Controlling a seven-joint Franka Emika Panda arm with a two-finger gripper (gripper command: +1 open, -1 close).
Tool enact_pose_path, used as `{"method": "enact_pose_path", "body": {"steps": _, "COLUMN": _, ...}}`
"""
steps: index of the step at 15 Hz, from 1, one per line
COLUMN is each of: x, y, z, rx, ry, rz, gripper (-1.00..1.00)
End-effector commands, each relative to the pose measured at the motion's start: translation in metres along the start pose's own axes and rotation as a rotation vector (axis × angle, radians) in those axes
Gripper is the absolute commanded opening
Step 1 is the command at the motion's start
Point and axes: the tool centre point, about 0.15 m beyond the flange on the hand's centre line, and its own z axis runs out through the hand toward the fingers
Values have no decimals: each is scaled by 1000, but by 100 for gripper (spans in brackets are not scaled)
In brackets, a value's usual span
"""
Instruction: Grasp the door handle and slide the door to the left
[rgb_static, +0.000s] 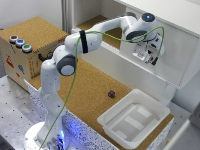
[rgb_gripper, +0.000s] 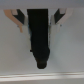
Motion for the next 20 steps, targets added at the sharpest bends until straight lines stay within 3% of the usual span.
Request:
{"method": "enact_pose_path", "body": {"steps": 1, "x": 38, "y": -19, "z": 21, "rx": 37, "ry": -120, "rz": -7, "gripper": -100}}
{"method": "enact_pose_path", "body": {"steps": 8, "x": 22, "y": -95, "z": 23, "rx": 63, "ry": -134, "rz": -24, "gripper": -100}}
{"method": "enact_pose_path", "body": {"steps": 13, "x": 9, "y": -155, "z": 22, "rx": 48, "ry": -124, "rz": -38, "gripper": -100}}
{"method": "enact_pose_path", "body": {"steps": 15, "x": 4, "y": -185, "z": 21, "rx": -5, "ry": -107, "rz": -62, "gripper": -100}}
{"method": "enact_pose_path", "body": {"steps": 20, "x": 3, "y": -243, "z": 30, "rx": -16, "ry": -133, "rz": -101, "gripper": -100}}
